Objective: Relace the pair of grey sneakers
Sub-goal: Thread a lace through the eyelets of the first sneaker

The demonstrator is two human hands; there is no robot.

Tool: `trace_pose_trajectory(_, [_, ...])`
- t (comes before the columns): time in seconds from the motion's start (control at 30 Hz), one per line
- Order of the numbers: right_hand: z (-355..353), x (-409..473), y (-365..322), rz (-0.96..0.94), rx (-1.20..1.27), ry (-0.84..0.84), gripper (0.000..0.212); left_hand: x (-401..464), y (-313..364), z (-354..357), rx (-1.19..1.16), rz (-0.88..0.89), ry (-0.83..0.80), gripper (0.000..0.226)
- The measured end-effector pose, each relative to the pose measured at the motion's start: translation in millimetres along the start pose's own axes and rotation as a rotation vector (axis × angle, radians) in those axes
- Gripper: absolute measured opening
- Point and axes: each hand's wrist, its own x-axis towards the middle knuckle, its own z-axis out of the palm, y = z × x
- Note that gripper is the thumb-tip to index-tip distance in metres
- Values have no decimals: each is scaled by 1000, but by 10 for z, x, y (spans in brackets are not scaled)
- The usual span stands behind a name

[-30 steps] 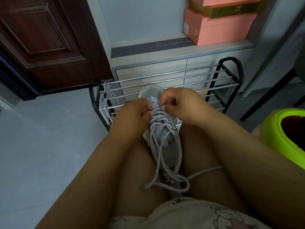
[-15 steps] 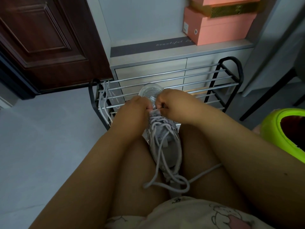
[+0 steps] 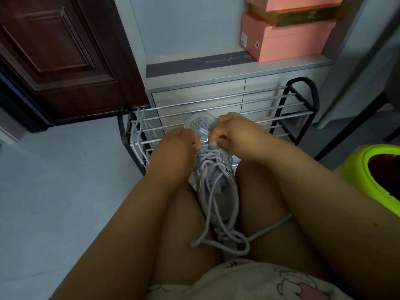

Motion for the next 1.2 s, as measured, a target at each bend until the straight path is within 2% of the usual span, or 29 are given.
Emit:
trace_pose_trajectory(0.07, [56,-42,-3,33,24,71,5,-32,18,-6,-36,-14,-43,13])
trace_pose_trajectory(0.17, [84,-122,-33,113,187,77,14,-132,73,-61,-236,-75,33,5])
trace_pose_trajectory(0.23, [62,-177,-64,159,255,50,24,-189,141,-123,-283,-120,43,15])
trace_pose_trajectory(0.3, [14,-238,-97,183,283,-26,36,-237,176,-177,-266,-141,-26,25])
trace_pose_trajectory(0.37, [-34,-300,-148,200,312,-176,49,-293,182,-244,-315,-154,-136,26])
trace_pose_trajectory(0.47, [-10,-339,-195,196,174,-262,62,-356,220,-286,-278,-134,-281,30])
trace_pose_trajectory(0.53, [27,-328,-209,166,69,-210,56,-354,245,-253,-124,-99,-268,34])
trace_pose_trajectory(0.6, [41,-328,-194,134,26,-176,43,-353,236,-220,-51,-61,-219,28])
trace_pose_trajectory(0.7, [32,-374,-103,157,38,-147,33,-393,125,-212,-128,-82,-152,14])
trace_pose_trajectory(0.83, [21,-406,-48,207,85,-90,30,-451,8,-194,-211,-164,-52,16])
trace_pose_trajectory(1.2, [-25,-341,-94,216,159,-66,29,-301,9,-144,-255,-147,-77,17])
